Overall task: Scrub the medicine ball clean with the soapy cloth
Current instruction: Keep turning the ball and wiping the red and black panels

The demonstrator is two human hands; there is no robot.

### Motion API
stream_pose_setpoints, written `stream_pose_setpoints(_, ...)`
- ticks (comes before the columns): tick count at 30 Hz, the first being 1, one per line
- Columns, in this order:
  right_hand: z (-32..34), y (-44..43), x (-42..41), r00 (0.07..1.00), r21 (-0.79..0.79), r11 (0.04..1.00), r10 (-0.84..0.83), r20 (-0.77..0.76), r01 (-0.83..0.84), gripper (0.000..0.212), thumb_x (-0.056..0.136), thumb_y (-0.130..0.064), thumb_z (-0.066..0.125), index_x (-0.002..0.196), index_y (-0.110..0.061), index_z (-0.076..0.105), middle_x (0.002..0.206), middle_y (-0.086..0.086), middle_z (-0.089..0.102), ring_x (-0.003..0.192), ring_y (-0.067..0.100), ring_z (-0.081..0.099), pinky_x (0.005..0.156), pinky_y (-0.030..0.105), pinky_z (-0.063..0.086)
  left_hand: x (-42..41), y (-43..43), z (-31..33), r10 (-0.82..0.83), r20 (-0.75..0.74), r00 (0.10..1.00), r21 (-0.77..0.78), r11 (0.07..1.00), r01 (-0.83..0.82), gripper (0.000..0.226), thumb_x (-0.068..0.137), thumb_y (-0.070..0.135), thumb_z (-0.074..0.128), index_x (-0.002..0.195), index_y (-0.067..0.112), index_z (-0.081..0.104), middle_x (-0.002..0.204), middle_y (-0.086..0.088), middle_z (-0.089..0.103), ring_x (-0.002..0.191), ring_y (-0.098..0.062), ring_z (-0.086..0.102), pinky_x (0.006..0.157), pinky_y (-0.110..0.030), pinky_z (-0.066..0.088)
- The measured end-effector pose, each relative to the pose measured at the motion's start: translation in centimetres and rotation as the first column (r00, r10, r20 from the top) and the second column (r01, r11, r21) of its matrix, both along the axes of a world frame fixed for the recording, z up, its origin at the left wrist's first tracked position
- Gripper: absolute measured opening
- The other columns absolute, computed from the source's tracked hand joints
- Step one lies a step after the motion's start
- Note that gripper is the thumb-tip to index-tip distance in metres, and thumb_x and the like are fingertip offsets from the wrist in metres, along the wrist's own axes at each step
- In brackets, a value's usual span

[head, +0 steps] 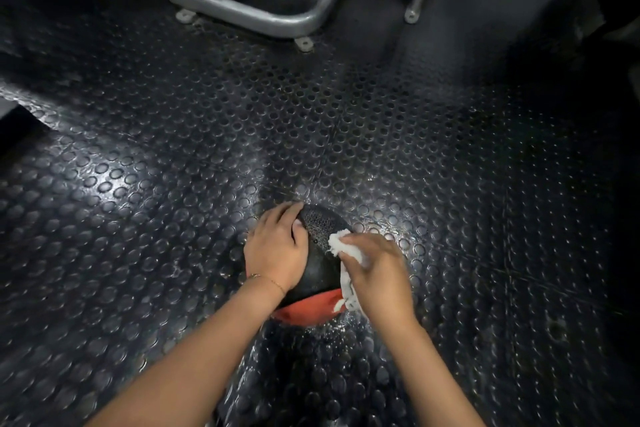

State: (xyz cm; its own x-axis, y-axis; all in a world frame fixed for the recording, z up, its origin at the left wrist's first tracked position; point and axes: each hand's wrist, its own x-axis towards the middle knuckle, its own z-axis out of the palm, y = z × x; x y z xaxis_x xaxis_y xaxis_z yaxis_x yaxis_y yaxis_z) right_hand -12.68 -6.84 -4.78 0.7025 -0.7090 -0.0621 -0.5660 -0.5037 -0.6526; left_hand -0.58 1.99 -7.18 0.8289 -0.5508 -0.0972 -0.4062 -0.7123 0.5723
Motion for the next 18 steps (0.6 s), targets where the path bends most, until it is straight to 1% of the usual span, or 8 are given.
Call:
stream_pose_setpoints(2,0.2,-0.8,1.2,1.000,-0.049,0.999,-0.002,-0.013,0.002,0.021,0.086,-0.022,0.061,0.106,-0.024,0.067,0.108,-0.004,0.060,0.107,0.017,0.047,0.084,0.028,0.041,-0.2,0.0,0.0,-0.034,0.027,0.999,0.013,0.999,0.033,0.048,0.095,0.030,0.025,0.137,0.024,0.048,0.142,0.006,0.044,0.130,-0.014,0.038,0.107,-0.031,0.028)
stream_pose_setpoints(4,0.3,-1.5,2.1,0.999,-0.107,0.994,0.002,-0.051,-0.007,0.022,0.087,-0.023,0.059,0.107,-0.024,0.067,0.106,-0.002,0.060,0.106,0.020,0.046,0.083,0.032,0.038,0.1,-0.2,0.1,-0.047,0.017,0.999,0.037,0.998,0.046,0.045,0.097,0.029,0.027,0.138,0.024,0.046,0.143,0.006,0.043,0.131,-0.015,0.037,0.107,-0.031,0.028)
stream_pose_setpoints(7,0.5,-0.9,1.2,0.990,-0.198,0.974,0.093,-0.103,-0.112,0.023,0.086,-0.020,0.060,0.108,-0.023,0.066,0.105,0.001,0.061,0.103,0.024,0.049,0.083,0.035,0.041,0.7,-0.4,0.2,-0.044,-0.001,0.999,0.047,0.998,0.044,0.042,0.098,0.025,0.033,0.137,0.027,0.046,0.143,0.007,0.043,0.131,-0.013,0.037,0.106,-0.031,0.030)
stream_pose_setpoints(9,0.8,0.2,-0.6,0.983,-0.255,0.951,0.163,-0.080,-0.178,0.025,0.076,-0.012,0.071,0.099,-0.021,0.070,0.096,0.003,0.065,0.093,0.026,0.056,0.074,0.036,0.048,0.9,-0.4,0.0,-0.088,0.003,0.996,0.043,0.995,0.088,0.042,0.098,0.025,0.032,0.137,0.029,0.046,0.143,0.008,0.043,0.132,-0.013,0.036,0.108,-0.033,0.031)
stream_pose_setpoints(11,1.0,0.0,-0.9,0.980,-0.322,0.926,0.178,-0.083,-0.196,0.029,0.066,-0.008,0.078,0.092,-0.020,0.072,0.092,0.002,0.067,0.086,0.027,0.059,0.067,0.032,0.046,1.1,-0.6,-0.2,-0.178,0.013,0.984,0.049,0.983,0.177,0.042,0.098,0.025,0.032,0.139,0.028,0.044,0.145,0.009,0.041,0.134,-0.014,0.035,0.110,-0.034,0.029)
stream_pose_setpoints(14,1.3,-1.5,1.7,0.982,-0.340,0.925,0.132,-0.134,-0.170,0.024,0.078,-0.016,0.069,0.101,-0.023,0.069,0.101,0.000,0.064,0.097,0.023,0.053,0.073,0.029,0.038,1.5,-0.7,-0.1,-0.255,0.017,0.967,0.068,0.965,0.254,0.043,0.099,0.024,0.031,0.140,0.028,0.042,0.146,0.008,0.039,0.136,-0.015,0.032,0.111,-0.035,0.027)
stream_pose_setpoints(16,1.2,-2.2,3.2,0.982,-0.342,0.927,0.111,-0.150,-0.157,0.024,0.084,-0.022,0.062,0.107,-0.023,0.067,0.106,0.001,0.063,0.100,0.022,0.048,0.076,0.031,0.036,1.6,-0.6,0.0,-0.249,0.026,0.968,0.062,0.967,0.247,0.042,0.098,0.023,0.031,0.139,0.027,0.044,0.145,0.008,0.041,0.134,-0.015,0.034,0.109,-0.034,0.030)
stream_pose_setpoints(18,1.1,-2.0,3.2,0.981,-0.319,0.934,0.114,-0.158,-0.159,0.024,0.085,-0.024,0.062,0.109,-0.023,0.066,0.106,0.002,0.062,0.102,0.023,0.048,0.078,0.031,0.036,2.0,-0.6,-0.1,-0.222,0.018,0.975,0.043,0.974,0.221,0.042,0.098,0.022,0.031,0.136,0.027,0.047,0.143,0.008,0.044,0.131,-0.013,0.038,0.106,-0.030,0.034)
